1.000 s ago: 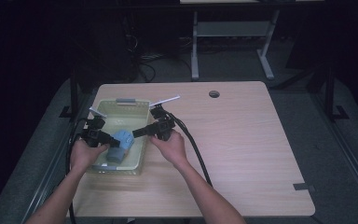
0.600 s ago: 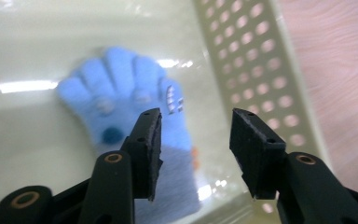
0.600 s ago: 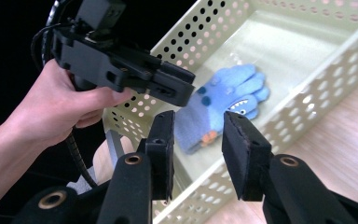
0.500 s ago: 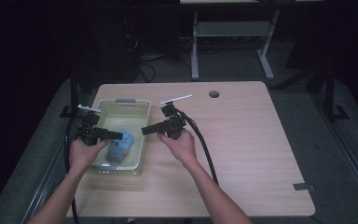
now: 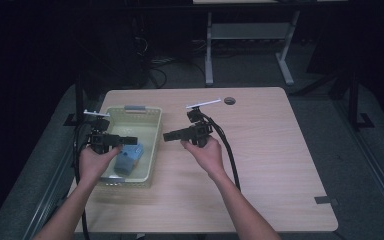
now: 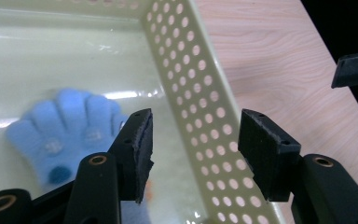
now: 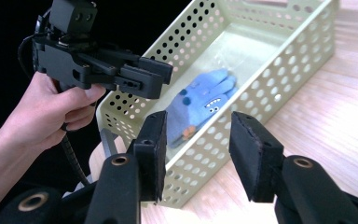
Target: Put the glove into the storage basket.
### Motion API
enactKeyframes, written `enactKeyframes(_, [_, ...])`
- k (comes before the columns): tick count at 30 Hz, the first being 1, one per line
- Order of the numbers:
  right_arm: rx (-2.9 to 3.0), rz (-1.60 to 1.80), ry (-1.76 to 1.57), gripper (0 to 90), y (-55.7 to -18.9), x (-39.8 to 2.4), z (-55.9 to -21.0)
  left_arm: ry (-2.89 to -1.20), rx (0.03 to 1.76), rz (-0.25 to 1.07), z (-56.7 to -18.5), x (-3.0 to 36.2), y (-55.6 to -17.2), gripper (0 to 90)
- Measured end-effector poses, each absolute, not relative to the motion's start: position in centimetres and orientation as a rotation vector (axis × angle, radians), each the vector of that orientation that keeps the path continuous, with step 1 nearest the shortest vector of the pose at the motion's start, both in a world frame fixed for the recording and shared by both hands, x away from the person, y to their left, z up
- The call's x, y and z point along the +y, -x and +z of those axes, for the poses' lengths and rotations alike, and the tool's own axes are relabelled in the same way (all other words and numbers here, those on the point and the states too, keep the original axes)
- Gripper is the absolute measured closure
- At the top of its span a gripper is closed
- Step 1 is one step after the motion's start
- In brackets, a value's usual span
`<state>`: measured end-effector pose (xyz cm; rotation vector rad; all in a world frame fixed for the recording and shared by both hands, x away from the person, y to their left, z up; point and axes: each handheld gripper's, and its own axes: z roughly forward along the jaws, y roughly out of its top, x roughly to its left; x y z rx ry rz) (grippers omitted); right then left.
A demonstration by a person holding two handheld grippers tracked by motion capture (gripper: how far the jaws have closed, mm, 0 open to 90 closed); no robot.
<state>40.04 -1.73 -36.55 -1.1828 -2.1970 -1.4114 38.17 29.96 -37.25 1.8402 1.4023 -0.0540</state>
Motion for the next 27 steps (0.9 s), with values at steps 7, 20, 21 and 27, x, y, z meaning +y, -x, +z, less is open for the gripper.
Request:
enactKeyframes(7, [-2.182, -1.425, 1.204, 52.4, -40.0, -3.5, -36.2, -1.819, 1.379, -0.064, -36.9, 29.1, -38.2, 41.0])
enactKeyframes(20, [-2.176, -1.443, 1.215, 48.6, -39.8, -5.9, -35.6, -1.803, 1.339, -0.059, -36.0, 27.3, -38.2, 37.4])
enactKeyframes(21, [-2.174, -1.442, 1.217, 48.5, -39.7, -6.1, -35.5, -1.806, 1.334, -0.063, -36.0, 27.2, -38.2, 37.2])
enactKeyframes(27, [-2.166, -1.454, 1.214, 47.0, -39.6, -6.8, -35.4, -1.808, 1.302, -0.063, -35.6, 26.2, -38.1, 37.0])
